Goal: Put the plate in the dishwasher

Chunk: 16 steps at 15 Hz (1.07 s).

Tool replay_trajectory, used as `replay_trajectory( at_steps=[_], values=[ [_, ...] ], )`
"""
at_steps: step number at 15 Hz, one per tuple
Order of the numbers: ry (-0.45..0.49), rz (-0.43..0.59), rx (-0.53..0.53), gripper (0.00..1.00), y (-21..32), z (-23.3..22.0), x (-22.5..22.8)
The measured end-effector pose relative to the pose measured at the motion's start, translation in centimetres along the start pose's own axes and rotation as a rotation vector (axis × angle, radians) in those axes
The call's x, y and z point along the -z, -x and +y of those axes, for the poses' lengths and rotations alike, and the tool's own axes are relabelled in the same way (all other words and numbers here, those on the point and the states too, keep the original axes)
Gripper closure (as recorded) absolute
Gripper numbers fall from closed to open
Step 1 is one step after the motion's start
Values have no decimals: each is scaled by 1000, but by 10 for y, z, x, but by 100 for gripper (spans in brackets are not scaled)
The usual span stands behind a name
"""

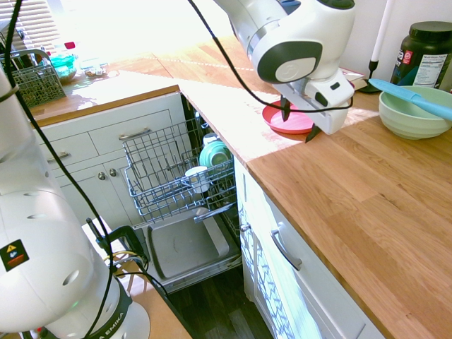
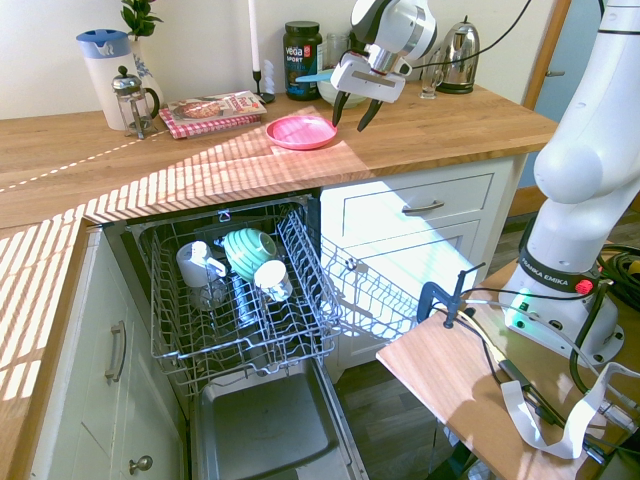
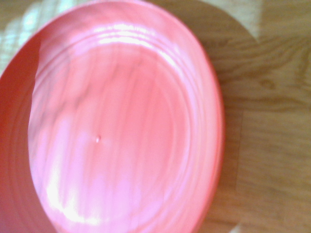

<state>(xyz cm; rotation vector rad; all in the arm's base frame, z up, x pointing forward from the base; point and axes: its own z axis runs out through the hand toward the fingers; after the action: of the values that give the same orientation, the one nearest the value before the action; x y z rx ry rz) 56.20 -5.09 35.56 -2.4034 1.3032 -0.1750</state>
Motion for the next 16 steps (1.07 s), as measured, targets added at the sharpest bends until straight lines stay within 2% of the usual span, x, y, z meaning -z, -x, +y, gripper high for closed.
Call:
replay_trajectory(
  at_steps=[2,3,10,16],
  values=[
    [-20,-4,-7,0,-12,-11,-7],
    [-26,-10,-12,100,-17,-14,-12],
    [-126,-70,-42,100,-31,-8,-34],
    [-128,-75,-34,100,-35,-5,-38]
  ],
)
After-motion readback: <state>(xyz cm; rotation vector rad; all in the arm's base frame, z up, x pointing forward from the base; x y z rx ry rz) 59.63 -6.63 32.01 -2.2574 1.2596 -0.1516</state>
